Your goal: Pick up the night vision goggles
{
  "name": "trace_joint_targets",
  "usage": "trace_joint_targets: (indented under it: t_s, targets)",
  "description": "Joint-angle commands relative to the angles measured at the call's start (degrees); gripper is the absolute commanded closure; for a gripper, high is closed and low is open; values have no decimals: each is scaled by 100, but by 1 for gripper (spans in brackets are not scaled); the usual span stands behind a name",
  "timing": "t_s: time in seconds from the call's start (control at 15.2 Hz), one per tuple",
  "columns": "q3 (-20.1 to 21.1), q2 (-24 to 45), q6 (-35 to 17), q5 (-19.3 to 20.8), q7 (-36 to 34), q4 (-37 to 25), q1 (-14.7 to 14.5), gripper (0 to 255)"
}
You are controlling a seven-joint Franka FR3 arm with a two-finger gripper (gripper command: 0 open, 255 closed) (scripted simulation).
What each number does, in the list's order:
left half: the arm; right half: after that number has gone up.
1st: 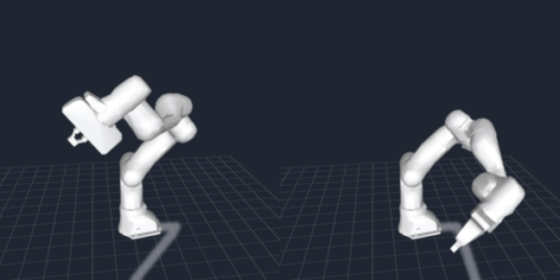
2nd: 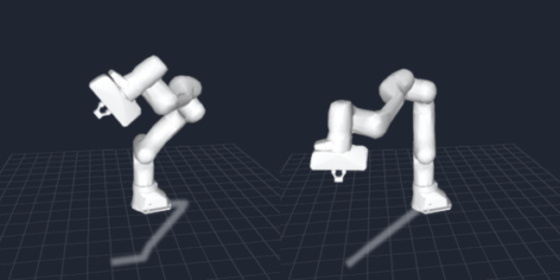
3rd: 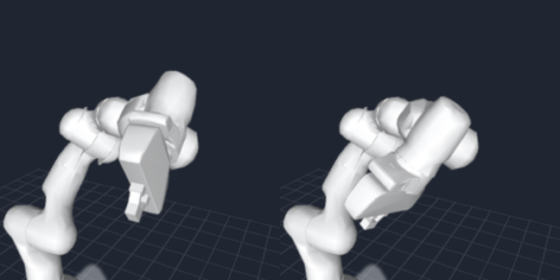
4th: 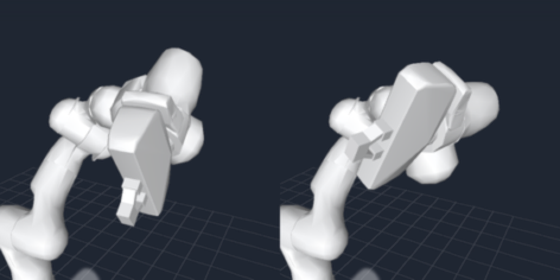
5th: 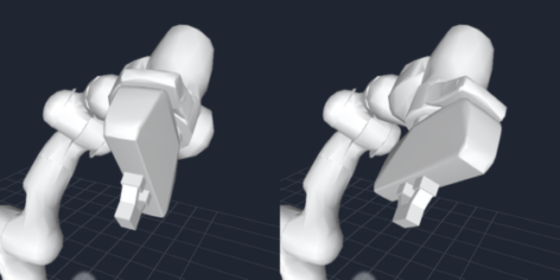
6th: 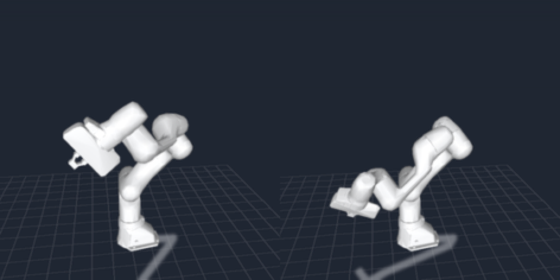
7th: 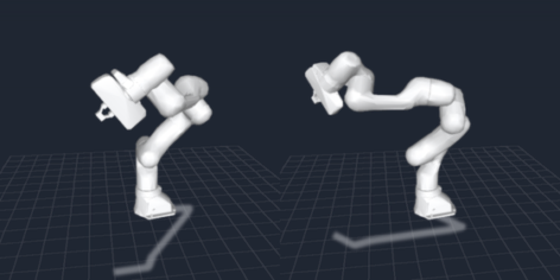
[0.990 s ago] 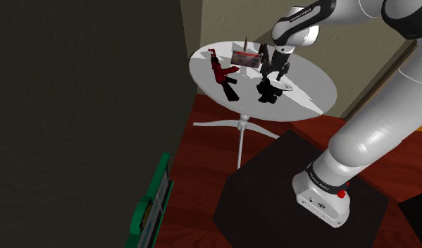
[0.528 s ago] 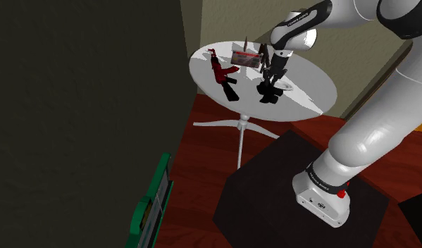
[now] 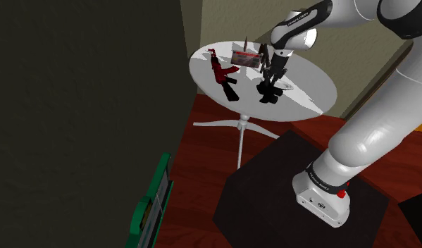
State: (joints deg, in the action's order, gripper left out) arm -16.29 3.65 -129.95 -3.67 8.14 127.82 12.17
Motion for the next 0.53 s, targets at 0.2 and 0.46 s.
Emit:
trace_joint_targets:
  t_s: [0.2, 0.46]
  targets:
    - [-3, -195, 340, 85, -71, -147, -9, 255]
    - [-2, -357, 638, 150, -124, -292, -13, 255]
